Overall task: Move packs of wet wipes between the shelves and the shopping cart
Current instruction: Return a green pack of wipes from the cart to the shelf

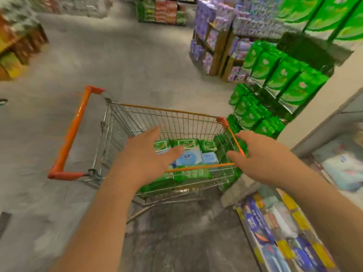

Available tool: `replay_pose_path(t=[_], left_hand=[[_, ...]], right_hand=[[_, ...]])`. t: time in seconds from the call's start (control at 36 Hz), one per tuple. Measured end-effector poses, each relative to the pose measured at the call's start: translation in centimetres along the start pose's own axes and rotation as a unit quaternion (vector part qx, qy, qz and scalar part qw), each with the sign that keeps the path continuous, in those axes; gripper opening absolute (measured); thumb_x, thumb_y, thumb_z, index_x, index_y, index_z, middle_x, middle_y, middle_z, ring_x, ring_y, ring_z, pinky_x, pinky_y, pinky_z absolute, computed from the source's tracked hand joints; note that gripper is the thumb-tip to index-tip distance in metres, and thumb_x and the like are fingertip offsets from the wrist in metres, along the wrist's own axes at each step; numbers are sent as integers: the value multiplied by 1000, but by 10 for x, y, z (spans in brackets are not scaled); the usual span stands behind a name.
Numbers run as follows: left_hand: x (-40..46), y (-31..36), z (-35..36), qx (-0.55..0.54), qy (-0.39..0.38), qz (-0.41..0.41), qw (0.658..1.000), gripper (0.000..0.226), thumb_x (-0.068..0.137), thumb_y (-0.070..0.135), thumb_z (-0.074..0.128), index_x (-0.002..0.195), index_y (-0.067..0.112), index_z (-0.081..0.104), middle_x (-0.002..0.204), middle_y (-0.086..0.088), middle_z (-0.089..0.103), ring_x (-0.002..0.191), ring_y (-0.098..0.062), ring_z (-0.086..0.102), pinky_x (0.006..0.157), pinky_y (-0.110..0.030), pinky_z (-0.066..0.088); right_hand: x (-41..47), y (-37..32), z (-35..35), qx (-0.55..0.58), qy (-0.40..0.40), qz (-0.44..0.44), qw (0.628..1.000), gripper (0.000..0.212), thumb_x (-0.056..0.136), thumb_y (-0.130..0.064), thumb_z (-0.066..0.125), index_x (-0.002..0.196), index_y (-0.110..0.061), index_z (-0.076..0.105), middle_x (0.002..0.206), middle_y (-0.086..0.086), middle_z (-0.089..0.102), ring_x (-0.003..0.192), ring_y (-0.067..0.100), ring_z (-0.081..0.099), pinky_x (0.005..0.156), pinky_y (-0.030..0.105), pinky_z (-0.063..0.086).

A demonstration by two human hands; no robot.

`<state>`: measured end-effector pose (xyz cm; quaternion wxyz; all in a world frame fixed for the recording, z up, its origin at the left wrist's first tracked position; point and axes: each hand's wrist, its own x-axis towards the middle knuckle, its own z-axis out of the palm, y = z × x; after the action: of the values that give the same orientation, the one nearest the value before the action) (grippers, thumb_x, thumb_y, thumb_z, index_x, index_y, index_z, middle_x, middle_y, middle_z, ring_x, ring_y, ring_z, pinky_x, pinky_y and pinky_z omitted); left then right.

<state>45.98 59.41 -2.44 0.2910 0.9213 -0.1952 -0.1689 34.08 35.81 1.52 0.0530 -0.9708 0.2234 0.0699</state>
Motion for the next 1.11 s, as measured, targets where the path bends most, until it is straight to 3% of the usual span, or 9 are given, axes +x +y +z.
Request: replay_pose_path(t=[0.08,0.17,0.39,0.56,0.83,0.92,1.11], left_hand=[[8,-19,-8,-6,-3,-13,1000,114,62,100,35,160,44,19,165,5,34,149,-24,37,119,-55,35],[19,-32,-13,-4,1,-18,1000,98,80,85,49,162,38,21,169,6,24,154,-21,26,123,-47,26],[64,-46,-9,-21,-2,-67,998,88,86,74,56,161,38,26,169,6,26,151,-18,30,120,-39,28],[118,-36,0,-2,-2,-92,996,83,88,73,56,159,40,31,166,4,33,149,-21,36,117,-40,33],[221,1,38,21,-28,-120,992,82,89,69,60,159,38,32,167,4,31,151,-20,30,119,-37,27],[243,2,57,5,-49,-124,991,86,86,72,60,159,38,32,166,5,32,150,-20,33,118,-38,30],[284,-3,102,-5,-104,-127,986,85,86,70,61,159,37,33,166,6,33,148,-19,38,116,-36,33]], right_hand=[[15,-18,2,1,-2,-10,1000,69,95,-62,48,153,-26,34,157,-2,40,134,24,50,104,40,44],[32,-30,4,4,-16,-22,1000,68,96,-60,48,153,-26,33,157,-1,39,133,23,50,103,37,44],[98,-34,23,9,-50,-58,997,66,97,-57,48,152,-23,35,157,1,40,136,24,47,107,39,42],[170,-16,38,24,-56,-82,995,66,96,-57,51,151,-22,39,154,2,45,134,24,49,106,38,43],[274,40,64,36,-94,-102,990,66,95,-53,53,149,-17,42,151,8,48,134,29,48,107,40,44],[293,54,76,33,-108,-103,988,64,96,-52,53,147,-15,45,148,9,51,129,29,53,103,39,47],[324,82,111,37,-144,-95,984,67,97,-53,51,151,-16,39,154,8,45,136,28,48,108,40,44]])
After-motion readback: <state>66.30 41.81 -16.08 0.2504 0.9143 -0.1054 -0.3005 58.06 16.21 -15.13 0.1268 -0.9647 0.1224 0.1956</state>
